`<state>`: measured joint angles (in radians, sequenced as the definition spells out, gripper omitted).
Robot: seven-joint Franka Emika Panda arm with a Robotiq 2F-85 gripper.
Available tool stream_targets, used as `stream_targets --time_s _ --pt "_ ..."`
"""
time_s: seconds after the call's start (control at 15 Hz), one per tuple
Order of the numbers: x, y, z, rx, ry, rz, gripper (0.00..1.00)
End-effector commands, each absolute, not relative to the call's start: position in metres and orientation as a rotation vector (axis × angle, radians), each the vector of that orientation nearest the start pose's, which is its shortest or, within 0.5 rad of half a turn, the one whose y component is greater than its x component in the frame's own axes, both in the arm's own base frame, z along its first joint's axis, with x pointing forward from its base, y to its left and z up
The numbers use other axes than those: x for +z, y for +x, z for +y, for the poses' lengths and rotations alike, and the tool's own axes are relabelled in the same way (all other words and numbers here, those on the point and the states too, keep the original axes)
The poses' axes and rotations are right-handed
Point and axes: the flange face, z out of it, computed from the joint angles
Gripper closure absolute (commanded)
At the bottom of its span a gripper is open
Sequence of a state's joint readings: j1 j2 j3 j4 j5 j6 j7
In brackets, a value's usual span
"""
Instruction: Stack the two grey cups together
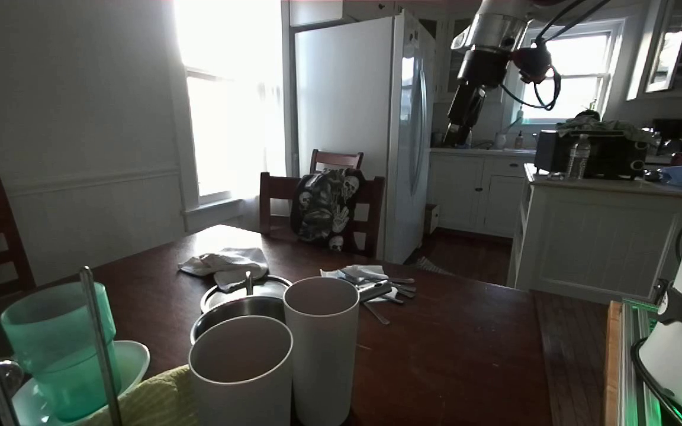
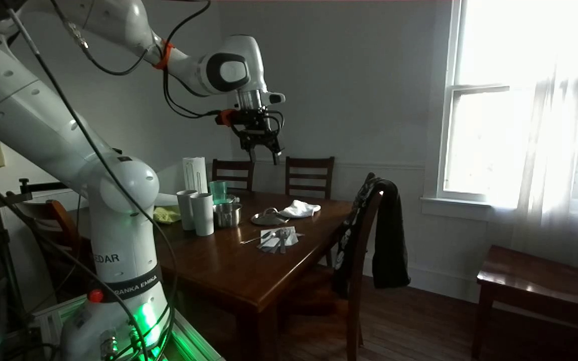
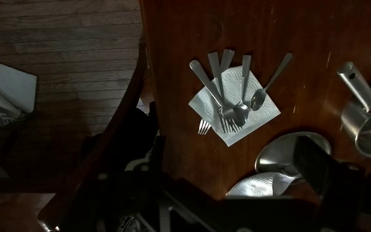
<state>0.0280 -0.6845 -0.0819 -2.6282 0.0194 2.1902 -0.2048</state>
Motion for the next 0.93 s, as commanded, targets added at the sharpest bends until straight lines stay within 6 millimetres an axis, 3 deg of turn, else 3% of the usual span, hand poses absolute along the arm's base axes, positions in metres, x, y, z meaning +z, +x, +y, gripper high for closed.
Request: stream_targets --time_s 0.0,0.2,0.53,0.73,0.87 --pt "0.484 0.363 -0.02 -0.388 -3.07 -0.236 0.0" --pt "0.477 0.36 0.029 -0.311 -3.047 -0.381 0.0" --pt "0.456 0.343 0.144 -0.194 -3.029 -0.61 0.0" --pt "0.444 0.336 0.2 -0.131 -3.014 -0.569 0.0" --pt "0.437 0.336 0.225 -0.102 -3.013 -0.482 0.0"
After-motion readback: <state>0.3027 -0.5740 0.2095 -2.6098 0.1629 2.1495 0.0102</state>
